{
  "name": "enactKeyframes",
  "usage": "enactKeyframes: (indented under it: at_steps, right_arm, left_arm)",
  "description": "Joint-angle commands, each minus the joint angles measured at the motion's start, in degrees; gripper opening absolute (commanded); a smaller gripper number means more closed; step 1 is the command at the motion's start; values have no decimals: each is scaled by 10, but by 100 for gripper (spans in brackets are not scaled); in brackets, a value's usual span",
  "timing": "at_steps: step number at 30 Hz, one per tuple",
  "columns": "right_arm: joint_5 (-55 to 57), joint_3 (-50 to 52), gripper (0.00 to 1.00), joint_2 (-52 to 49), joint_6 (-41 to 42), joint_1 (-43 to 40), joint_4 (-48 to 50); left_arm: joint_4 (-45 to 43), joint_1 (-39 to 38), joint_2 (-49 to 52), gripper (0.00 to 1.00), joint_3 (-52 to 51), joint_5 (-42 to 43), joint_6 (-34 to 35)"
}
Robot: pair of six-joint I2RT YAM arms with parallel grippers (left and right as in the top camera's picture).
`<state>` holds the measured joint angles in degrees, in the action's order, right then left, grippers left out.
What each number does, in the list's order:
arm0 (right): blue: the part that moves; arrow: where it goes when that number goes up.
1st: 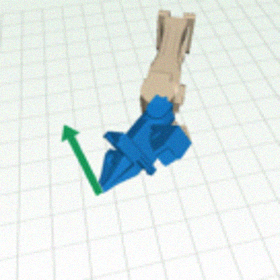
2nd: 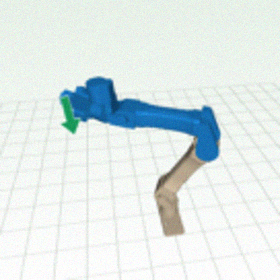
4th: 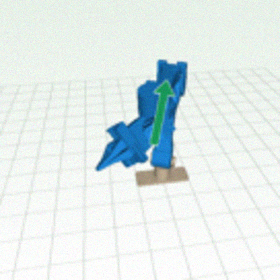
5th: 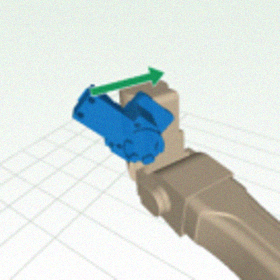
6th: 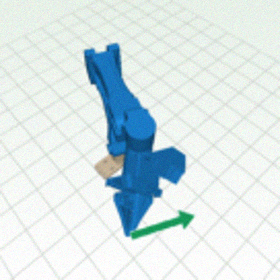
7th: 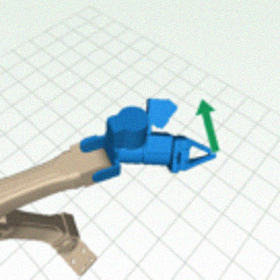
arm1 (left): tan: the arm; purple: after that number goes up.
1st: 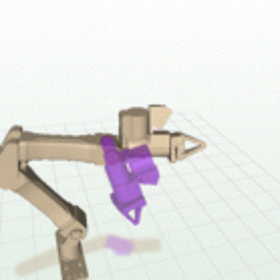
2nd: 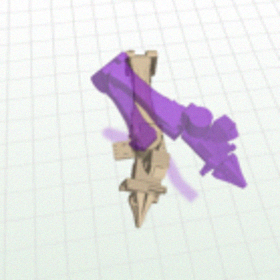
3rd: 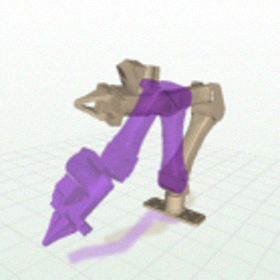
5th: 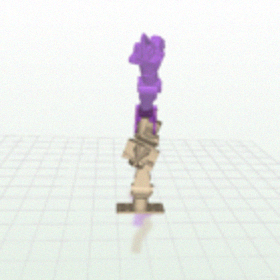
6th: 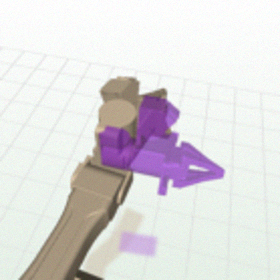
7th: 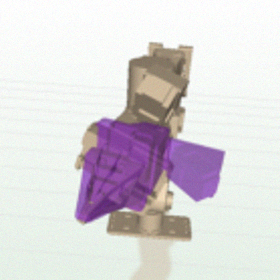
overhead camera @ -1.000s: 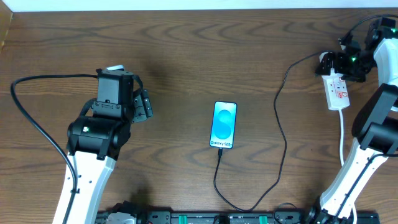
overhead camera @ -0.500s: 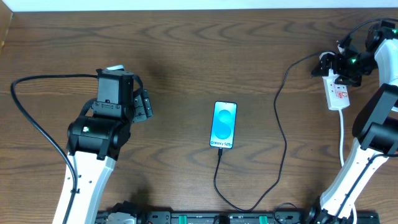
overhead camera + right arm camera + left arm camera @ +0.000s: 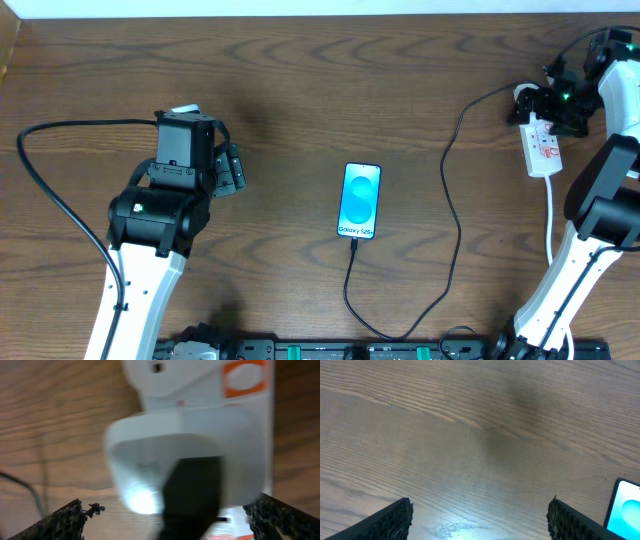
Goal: Plug charger to phone and switch on socket
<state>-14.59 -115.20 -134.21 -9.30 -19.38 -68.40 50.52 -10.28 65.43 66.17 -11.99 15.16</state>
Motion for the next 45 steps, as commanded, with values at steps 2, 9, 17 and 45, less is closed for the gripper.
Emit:
enactKeyframes:
  at_steps: [2, 9, 17, 45]
  right_arm:
    - [37, -19, 99, 1, 5, -5, 18]
    - [-25, -9, 99, 1, 5, -3, 35]
    - [-60, 8, 99, 0, 5, 0, 34]
    - [-193, 125, 99, 0, -14, 33, 70]
  left_arm:
    - [0, -1, 0, 86, 6, -7, -3]
    - [0, -1, 0, 86, 6, -7, -3]
    - [0, -1, 0, 86, 6, -7, -3]
    - [0, -1, 0, 86, 6, -7, -3]
